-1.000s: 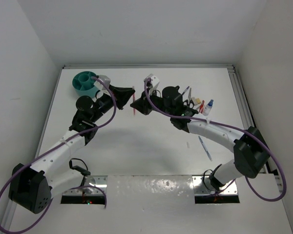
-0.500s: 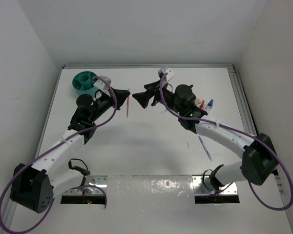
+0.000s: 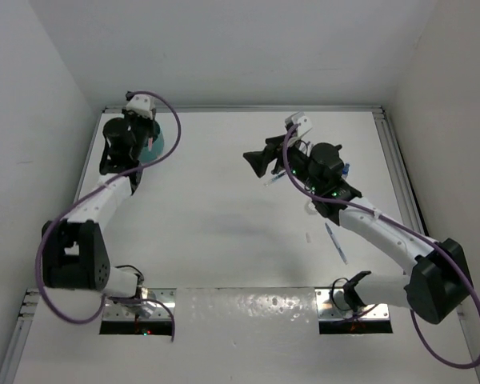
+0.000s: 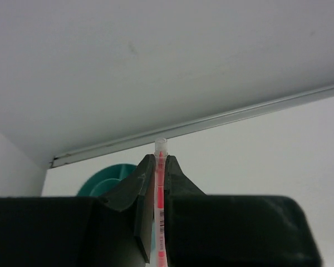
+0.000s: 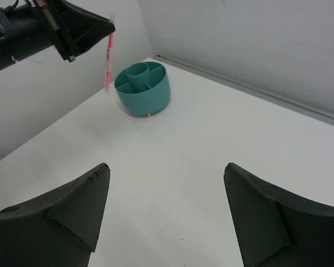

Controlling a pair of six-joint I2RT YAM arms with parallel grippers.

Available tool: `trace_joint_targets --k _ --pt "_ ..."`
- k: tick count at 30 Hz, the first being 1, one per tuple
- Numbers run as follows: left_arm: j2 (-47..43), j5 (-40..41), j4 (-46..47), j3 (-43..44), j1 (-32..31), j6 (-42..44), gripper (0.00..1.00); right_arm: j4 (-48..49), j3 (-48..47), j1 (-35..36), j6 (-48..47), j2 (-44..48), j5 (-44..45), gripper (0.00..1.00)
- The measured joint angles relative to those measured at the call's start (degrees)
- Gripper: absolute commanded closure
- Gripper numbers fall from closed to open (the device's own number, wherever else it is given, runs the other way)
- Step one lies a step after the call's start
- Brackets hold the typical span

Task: Sort the stationery into containers
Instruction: Place the pen in the storage box.

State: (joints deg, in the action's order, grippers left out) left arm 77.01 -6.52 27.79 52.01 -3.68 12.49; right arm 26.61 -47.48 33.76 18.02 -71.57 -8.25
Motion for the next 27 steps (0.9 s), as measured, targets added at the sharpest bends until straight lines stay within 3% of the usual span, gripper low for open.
trace_joint_targets --k 8,16,27 --pt "17.84 -7.87 1.16 12.09 8.13 7.74 1.0 0.31 -2.14 -7.19 0.79 -7.32 -6.45 0.2" --pt "24.92 -14.56 3.5 18.1 10.05 8.98 1.0 1.79 -4.13 -11.1 6.67 -15.34 -11.61 0.23" --pt "31.1 -21.81 7.23 18.12 11.8 7.69 1.0 -1.84 -10.54 -11.56 6.58 -16.79 -11.65 0.23"
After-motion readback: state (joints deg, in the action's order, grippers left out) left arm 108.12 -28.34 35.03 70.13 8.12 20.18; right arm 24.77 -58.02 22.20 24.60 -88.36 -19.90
